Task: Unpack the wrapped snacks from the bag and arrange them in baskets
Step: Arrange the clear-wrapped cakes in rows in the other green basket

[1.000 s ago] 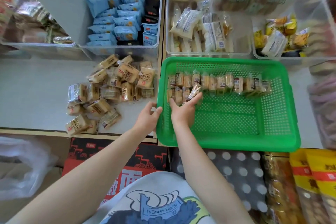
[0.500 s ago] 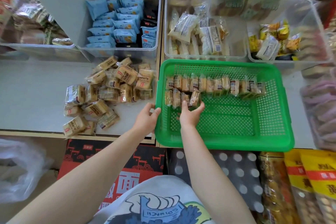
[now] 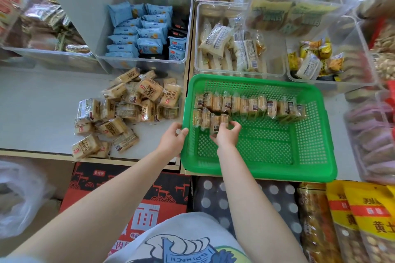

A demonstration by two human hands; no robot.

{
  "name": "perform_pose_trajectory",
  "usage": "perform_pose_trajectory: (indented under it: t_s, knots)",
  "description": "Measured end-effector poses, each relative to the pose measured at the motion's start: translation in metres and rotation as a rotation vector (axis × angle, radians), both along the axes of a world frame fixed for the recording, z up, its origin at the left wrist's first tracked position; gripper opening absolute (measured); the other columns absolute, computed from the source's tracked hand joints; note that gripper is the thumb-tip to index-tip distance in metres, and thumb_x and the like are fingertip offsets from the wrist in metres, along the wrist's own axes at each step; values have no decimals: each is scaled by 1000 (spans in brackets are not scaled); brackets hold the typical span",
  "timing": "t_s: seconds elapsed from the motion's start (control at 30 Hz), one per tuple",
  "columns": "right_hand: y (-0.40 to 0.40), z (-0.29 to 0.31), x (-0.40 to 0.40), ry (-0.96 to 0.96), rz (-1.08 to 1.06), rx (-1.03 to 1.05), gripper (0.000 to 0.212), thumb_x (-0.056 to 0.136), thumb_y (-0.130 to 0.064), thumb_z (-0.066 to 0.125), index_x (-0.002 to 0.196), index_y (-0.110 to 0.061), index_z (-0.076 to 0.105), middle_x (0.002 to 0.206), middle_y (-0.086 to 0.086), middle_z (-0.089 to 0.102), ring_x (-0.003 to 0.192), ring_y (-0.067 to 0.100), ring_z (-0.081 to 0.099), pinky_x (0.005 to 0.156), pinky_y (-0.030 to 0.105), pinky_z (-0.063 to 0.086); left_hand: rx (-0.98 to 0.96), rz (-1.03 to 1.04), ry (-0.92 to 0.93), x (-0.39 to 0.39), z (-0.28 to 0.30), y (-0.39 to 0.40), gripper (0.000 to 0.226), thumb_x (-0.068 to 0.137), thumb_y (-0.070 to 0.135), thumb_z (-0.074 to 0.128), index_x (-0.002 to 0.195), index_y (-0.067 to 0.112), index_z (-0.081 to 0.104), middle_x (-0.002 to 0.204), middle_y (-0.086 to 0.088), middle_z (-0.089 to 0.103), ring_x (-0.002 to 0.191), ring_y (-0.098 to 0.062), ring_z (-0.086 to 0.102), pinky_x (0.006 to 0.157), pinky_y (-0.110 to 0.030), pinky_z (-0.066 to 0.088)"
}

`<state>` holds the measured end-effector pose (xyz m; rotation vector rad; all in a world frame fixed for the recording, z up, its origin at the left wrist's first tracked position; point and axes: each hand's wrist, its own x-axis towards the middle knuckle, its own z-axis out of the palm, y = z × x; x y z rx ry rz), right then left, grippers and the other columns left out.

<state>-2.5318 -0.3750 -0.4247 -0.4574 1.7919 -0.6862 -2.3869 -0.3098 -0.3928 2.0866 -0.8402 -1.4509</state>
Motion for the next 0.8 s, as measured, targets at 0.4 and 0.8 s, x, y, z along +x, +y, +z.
perform_pose_trajectory:
  t_s: [0.4, 0.8]
  knots:
    - [23, 31, -6, -108, 115, -32, 66, 99, -14, 55, 155, -32, 25, 136, 16, 54, 88, 26, 72, 73, 33, 61, -4, 47, 63, 4, -4, 2, 24, 104, 35, 50, 117, 15, 53, 99, -12, 69, 75, -22, 68, 60, -37, 60]
    - [84, 53, 150, 24, 910, -207, 9, 96, -19, 60, 91, -26, 57, 88, 4, 67, 72, 21, 68, 75, 42, 60, 121, 577, -10, 121, -49, 138, 19, 100, 24, 51, 113, 19, 63, 92, -6, 68, 70, -21, 65, 77, -42, 59]
